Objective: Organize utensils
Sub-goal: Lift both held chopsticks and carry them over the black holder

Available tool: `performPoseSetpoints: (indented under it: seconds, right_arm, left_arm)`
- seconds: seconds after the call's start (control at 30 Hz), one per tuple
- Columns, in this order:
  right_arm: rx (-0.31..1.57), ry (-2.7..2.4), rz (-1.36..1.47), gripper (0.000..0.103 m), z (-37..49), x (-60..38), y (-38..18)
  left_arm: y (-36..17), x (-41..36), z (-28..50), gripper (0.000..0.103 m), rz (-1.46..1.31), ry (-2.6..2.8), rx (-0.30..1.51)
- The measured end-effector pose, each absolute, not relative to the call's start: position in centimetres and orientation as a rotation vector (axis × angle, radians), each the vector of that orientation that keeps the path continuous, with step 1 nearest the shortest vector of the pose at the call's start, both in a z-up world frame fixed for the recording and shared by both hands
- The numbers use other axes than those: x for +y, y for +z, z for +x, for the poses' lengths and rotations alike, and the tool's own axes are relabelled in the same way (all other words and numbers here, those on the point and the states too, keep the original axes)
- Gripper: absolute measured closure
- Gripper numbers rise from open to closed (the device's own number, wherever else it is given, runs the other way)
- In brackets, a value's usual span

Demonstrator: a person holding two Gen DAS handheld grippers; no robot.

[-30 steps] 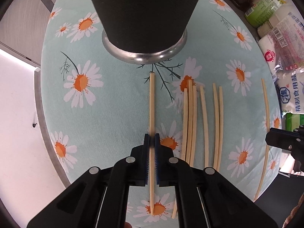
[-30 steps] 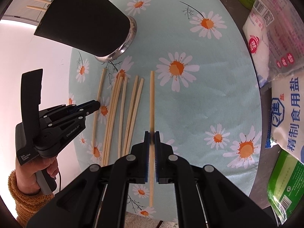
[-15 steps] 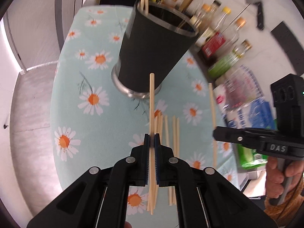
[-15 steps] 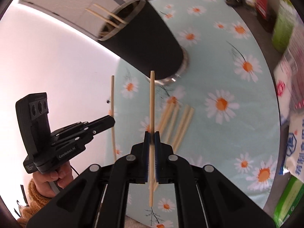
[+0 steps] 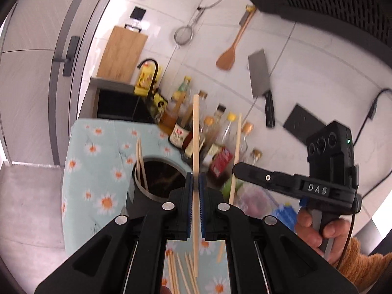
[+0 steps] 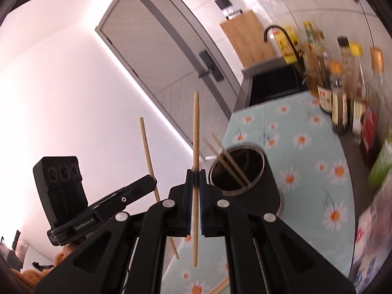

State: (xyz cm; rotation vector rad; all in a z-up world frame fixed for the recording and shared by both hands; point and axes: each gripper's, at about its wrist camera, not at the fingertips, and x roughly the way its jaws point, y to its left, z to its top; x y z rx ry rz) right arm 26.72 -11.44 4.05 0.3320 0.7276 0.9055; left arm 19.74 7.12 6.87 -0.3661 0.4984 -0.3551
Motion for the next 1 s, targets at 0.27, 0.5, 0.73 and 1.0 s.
performPoseSetpoints:
  seconds: [0.27,0.5,0.73,1.0]
  right_arm:
    - [0.567,0.867,0.357,0.097,31.1,-11.5,6.5]
    - [0.493,0.787,0.278,0.097,33.5,-9.8,5.1]
    - [0.520,0.742,0.203,0.097,34.2,-8.5,2.0]
    - [0.549,0.737,0.191,0.081,33.2,-8.5,0.8]
  left_arm:
    - [8.3,8.6,23.1,0.099,-0.421,-0.303,0.270]
    - [6.5,9.4,26.5,0.099,-0.424,-0.185,0.189]
    - [3.3,8.6,28.2,0.098,-0.385,-0.143,0.254]
    - [1.7,8.7,27.8,0.092,-0.375,-0.141,0.306]
